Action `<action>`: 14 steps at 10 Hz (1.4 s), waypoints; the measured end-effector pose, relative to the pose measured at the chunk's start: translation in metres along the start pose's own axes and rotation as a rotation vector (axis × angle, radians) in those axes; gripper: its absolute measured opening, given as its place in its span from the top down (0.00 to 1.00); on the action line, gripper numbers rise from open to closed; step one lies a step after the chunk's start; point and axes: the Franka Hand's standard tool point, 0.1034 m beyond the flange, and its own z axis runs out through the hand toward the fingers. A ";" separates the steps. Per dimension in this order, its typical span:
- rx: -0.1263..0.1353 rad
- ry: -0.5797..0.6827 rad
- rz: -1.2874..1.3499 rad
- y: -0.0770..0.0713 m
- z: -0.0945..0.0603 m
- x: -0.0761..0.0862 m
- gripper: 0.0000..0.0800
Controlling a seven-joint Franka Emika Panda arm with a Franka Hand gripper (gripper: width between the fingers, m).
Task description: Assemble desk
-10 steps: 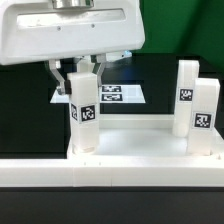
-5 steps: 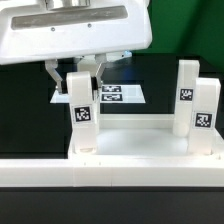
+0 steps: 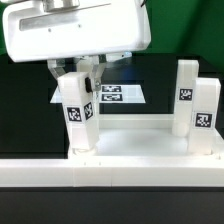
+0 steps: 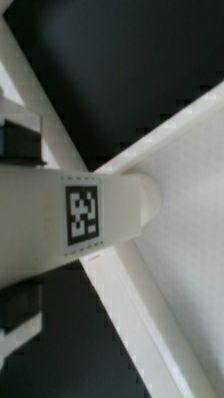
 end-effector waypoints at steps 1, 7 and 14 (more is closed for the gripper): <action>-0.001 0.002 0.071 0.000 0.000 0.000 0.64; 0.001 0.001 -0.026 -0.001 0.000 0.000 0.23; -0.015 -0.015 -0.778 -0.002 0.003 -0.003 0.19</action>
Offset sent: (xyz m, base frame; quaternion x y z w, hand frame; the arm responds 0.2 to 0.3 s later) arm 0.0000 0.0000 0.0000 0.0000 0.0000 0.0000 1.0000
